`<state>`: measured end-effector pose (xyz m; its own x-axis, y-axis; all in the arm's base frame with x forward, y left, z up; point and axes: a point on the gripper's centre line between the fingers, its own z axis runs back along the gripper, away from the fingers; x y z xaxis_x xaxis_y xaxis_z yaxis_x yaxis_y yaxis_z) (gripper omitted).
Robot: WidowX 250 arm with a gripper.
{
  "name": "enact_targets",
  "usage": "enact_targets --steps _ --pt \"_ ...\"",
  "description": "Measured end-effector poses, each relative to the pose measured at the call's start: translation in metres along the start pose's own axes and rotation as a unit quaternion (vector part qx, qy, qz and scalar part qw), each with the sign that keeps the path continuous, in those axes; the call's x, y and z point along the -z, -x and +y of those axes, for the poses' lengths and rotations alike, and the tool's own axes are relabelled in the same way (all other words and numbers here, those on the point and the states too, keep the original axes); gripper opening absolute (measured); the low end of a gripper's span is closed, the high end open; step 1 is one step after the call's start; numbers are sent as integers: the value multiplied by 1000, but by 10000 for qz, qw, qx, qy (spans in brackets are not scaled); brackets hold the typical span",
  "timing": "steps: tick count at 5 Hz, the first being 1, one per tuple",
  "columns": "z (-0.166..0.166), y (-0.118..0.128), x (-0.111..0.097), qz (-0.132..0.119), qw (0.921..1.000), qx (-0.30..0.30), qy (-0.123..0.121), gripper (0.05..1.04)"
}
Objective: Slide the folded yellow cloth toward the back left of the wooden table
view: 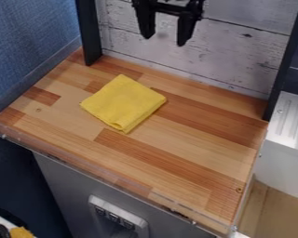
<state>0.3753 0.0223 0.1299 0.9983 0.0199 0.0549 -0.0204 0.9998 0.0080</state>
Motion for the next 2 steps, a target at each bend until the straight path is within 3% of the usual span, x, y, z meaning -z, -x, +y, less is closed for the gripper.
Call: enact_targets --steps 2 --pt "-3 0 -2 191 9998 73 24 991"
